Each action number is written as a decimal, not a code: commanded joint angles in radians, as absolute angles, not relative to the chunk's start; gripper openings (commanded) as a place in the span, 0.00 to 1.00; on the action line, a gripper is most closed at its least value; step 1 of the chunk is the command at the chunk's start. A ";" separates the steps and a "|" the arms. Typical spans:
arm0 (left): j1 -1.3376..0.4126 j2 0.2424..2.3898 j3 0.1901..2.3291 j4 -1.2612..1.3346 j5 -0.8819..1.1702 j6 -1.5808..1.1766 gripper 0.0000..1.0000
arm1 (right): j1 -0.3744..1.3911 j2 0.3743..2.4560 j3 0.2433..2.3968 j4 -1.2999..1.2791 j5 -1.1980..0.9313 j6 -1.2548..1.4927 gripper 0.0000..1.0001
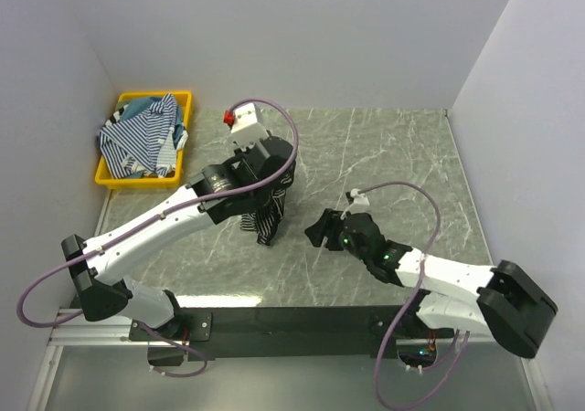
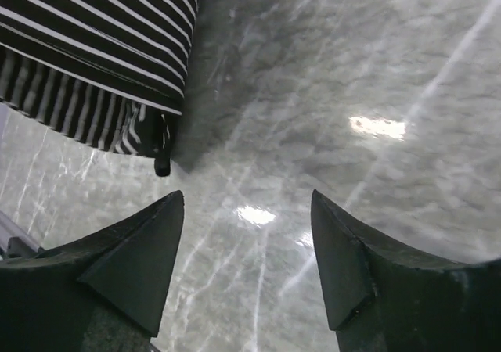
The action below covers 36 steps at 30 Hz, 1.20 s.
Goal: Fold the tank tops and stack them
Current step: Flatten the tank top out
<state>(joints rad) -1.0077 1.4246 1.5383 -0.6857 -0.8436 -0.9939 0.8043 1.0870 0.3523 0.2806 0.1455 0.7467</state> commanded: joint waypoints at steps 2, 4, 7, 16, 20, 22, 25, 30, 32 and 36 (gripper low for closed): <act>-0.997 1.430 1.629 -0.652 -0.859 -0.910 0.01 | 0.863 1.150 0.448 0.429 0.235 0.724 0.74; -0.991 1.434 1.641 -0.650 -0.856 -0.899 0.01 | 0.894 1.190 0.485 0.454 0.259 0.706 0.76; -0.985 1.431 1.651 -0.641 -0.850 -0.885 0.01 | 0.914 1.267 0.532 0.489 0.273 0.704 0.77; -0.954 1.413 1.686 -0.637 -0.835 -0.842 0.00 | 0.962 1.477 0.656 0.485 0.339 0.732 0.70; -0.945 1.398 1.698 -0.640 -0.828 -0.825 0.01 | 0.960 1.514 0.675 0.483 0.379 0.732 0.66; -0.942 1.394 1.706 -0.644 -0.828 -0.818 0.01 | 0.960 1.517 0.686 0.486 0.396 0.727 0.66; -0.939 1.384 1.712 -0.646 -0.824 -0.810 0.01 | 0.959 1.509 0.698 0.497 0.419 0.716 0.67; -0.940 1.367 1.710 -0.637 -0.811 -0.801 0.01 | 0.960 1.529 0.776 0.491 0.445 0.669 0.72; -0.939 1.364 1.710 -0.638 -0.810 -0.801 0.01 | 0.960 1.543 0.799 0.491 0.466 0.658 0.72; -0.940 1.353 1.713 -0.646 -0.810 -0.798 0.01 | 0.951 1.571 0.827 0.515 0.505 0.657 0.70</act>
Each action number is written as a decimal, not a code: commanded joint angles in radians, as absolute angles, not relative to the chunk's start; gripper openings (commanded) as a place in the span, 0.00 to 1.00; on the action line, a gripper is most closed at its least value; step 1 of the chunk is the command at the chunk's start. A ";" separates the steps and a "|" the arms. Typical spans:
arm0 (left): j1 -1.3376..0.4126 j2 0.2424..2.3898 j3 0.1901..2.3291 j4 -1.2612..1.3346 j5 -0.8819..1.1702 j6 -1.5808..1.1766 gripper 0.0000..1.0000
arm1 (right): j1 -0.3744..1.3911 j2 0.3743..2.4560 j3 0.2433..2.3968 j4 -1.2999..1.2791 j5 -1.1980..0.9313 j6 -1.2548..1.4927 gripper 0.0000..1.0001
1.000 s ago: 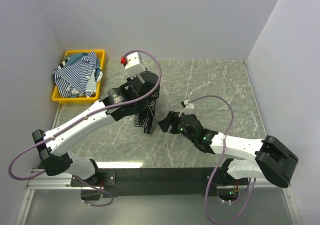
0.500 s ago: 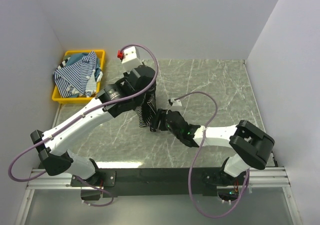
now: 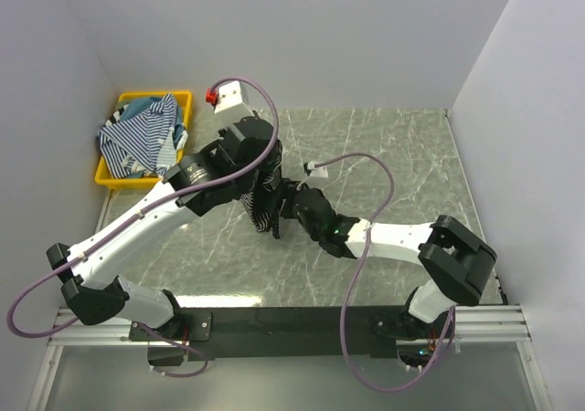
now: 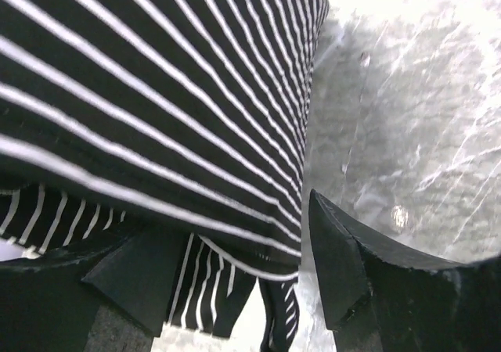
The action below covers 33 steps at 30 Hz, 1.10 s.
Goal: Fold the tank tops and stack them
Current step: Flatten the tank top out
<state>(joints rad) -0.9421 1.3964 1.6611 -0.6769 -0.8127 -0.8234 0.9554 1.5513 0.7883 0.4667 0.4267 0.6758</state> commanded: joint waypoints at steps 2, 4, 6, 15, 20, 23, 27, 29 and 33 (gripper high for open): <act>-0.939 1.344 1.715 -0.647 -0.811 -0.792 0.01 | 0.939 1.583 0.848 0.515 0.511 0.653 0.68; -0.939 1.339 1.717 -0.647 -0.813 -0.790 0.01 | 0.930 1.594 0.864 0.515 0.512 0.644 0.66; -0.937 1.333 1.721 -0.652 -0.815 -0.785 0.01 | 0.927 1.605 0.885 0.508 0.521 0.638 0.63; -0.922 1.301 1.746 -0.658 -0.828 -0.761 0.01 | 0.884 1.566 0.812 0.543 0.532 0.669 0.55; -0.916 1.287 1.749 -0.657 -0.815 -0.755 0.01 | 0.853 1.503 0.766 0.557 0.497 0.670 0.55; -0.911 1.278 1.744 -0.652 -0.808 -0.752 0.01 | 0.838 1.476 0.764 0.552 0.479 0.664 0.56; -0.904 1.270 1.740 -0.652 -0.804 -0.752 0.01 | 0.810 1.480 0.776 0.531 0.437 0.678 0.56; -0.902 1.263 1.738 -0.652 -0.802 -0.752 0.01 | 0.792 1.492 0.773 0.534 0.420 0.686 0.56; -0.894 1.253 1.738 -0.652 -0.798 -0.752 0.01 | 0.769 1.505 0.747 0.558 0.385 0.710 0.56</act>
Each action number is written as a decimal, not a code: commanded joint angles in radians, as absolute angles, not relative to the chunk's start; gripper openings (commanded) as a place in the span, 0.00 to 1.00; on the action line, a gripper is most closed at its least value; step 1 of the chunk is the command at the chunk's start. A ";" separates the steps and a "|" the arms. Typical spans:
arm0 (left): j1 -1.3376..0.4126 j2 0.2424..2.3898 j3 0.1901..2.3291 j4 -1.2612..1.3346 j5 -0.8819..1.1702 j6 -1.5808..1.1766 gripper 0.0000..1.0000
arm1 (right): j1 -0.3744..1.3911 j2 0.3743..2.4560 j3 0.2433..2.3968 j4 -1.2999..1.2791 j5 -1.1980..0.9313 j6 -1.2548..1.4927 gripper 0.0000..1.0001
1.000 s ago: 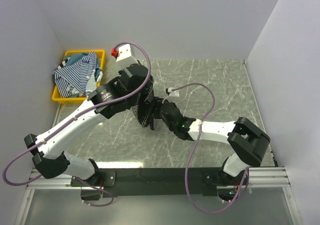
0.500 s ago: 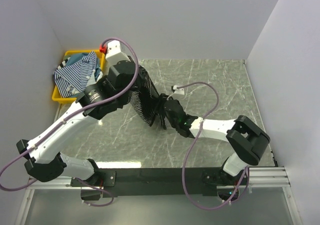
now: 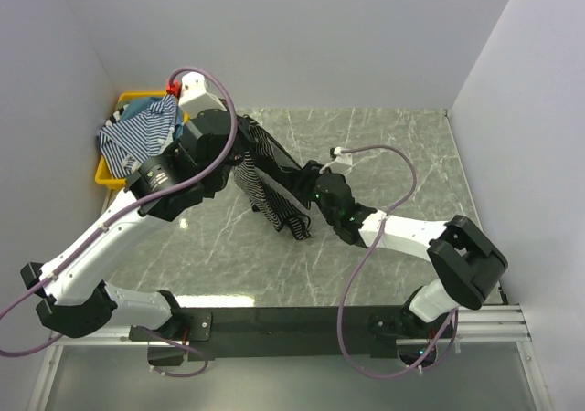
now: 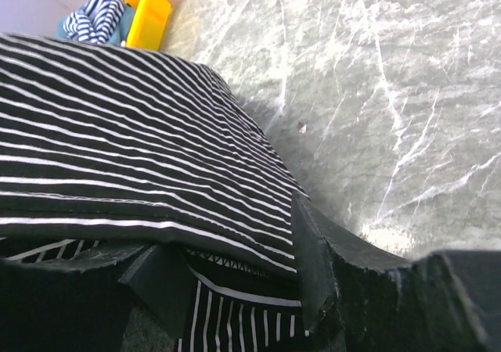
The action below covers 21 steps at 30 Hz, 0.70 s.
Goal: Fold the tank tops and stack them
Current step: Flatten the tank top out
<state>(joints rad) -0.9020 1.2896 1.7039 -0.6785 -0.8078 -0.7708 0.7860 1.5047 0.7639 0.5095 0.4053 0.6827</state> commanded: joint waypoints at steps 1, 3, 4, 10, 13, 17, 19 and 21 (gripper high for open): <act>-0.893 1.252 1.736 -0.653 -0.795 -0.752 0.01 | 0.765 1.508 0.735 0.575 0.368 0.710 0.56; -0.890 1.249 1.733 -0.650 -0.795 -0.749 0.01 | 0.761 1.516 0.727 0.587 0.357 0.709 0.56; -0.890 1.247 1.733 -0.647 -0.792 -0.750 0.01 | 0.759 1.522 0.723 0.591 0.342 0.707 0.56; -0.887 1.246 1.735 -0.643 -0.784 -0.745 0.01 | 0.759 1.563 0.686 0.650 0.310 0.707 0.56; -0.884 1.246 1.736 -0.644 -0.784 -0.744 0.01 | 0.759 1.574 0.666 0.660 0.314 0.706 0.56; -0.879 1.243 1.736 -0.644 -0.782 -0.744 0.01 | 0.758 1.589 0.632 0.678 0.315 0.710 0.56; -0.877 1.241 1.735 -0.644 -0.782 -0.744 0.01 | 0.758 1.595 0.617 0.689 0.316 0.713 0.56; -0.873 1.241 1.735 -0.643 -0.779 -0.744 0.01 | 0.758 1.598 0.606 0.695 0.316 0.719 0.56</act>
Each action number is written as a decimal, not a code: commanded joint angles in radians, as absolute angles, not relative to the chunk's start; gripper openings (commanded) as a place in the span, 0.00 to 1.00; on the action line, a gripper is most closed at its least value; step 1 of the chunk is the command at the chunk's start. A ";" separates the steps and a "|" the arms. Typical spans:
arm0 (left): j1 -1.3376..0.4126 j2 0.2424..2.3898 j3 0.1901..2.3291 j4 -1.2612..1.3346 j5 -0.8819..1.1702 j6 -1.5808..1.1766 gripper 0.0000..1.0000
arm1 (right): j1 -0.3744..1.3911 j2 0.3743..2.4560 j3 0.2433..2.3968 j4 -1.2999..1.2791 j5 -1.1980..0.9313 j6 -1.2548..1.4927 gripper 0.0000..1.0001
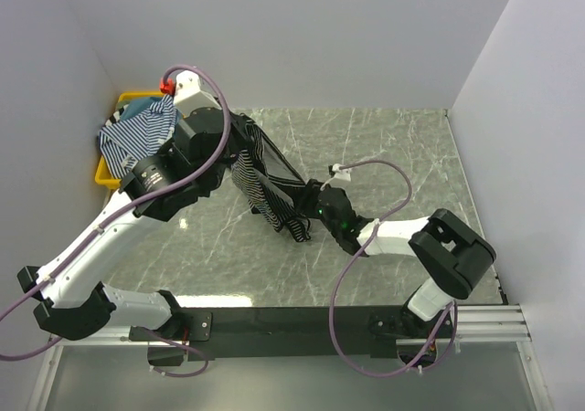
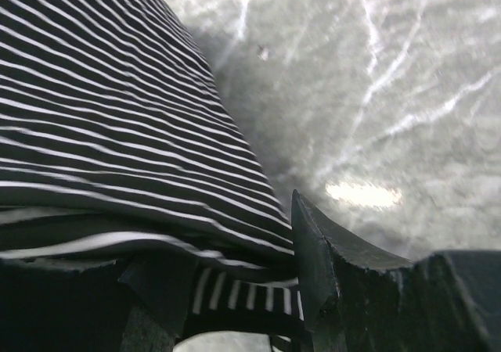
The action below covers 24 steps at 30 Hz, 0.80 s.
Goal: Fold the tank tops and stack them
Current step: Flatten the tank top out
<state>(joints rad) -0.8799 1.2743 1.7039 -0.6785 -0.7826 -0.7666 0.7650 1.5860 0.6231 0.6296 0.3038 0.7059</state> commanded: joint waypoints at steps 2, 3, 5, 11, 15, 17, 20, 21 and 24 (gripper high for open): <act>-0.871 1.239 1.733 -0.641 -0.776 -0.744 0.01 | 0.758 1.603 0.597 0.701 0.319 0.719 0.56; -0.870 1.239 1.733 -0.641 -0.776 -0.744 0.01 | 0.758 1.605 0.595 0.700 0.321 0.719 0.56; -0.867 1.239 1.732 -0.643 -0.772 -0.746 0.00 | 0.756 1.606 0.586 0.706 0.322 0.721 0.56; -0.862 1.232 1.726 -0.641 -0.767 -0.745 0.01 | 0.753 1.609 0.592 0.707 0.319 0.713 0.47; -0.856 1.229 1.724 -0.644 -0.767 -0.747 0.01 | 0.753 1.614 0.592 0.712 0.311 0.715 0.38; -0.853 1.226 1.721 -0.643 -0.765 -0.747 0.01 | 0.753 1.615 0.589 0.712 0.311 0.716 0.35; -0.848 1.220 1.714 -0.643 -0.772 -0.750 0.01 | 0.752 1.594 0.577 0.701 0.314 0.721 0.25; -0.845 1.216 1.710 -0.641 -0.782 -0.752 0.01 | 0.749 1.579 0.574 0.690 0.324 0.721 0.16; -0.825 1.192 1.687 -0.626 -0.795 -0.759 0.01 | 0.720 1.470 0.597 0.534 0.369 0.716 0.00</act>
<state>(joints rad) -0.8452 1.2404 1.6943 -0.6773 -0.7742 -0.7677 0.7502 1.5715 0.5816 0.6144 0.3012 0.7174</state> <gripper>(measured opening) 0.023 0.032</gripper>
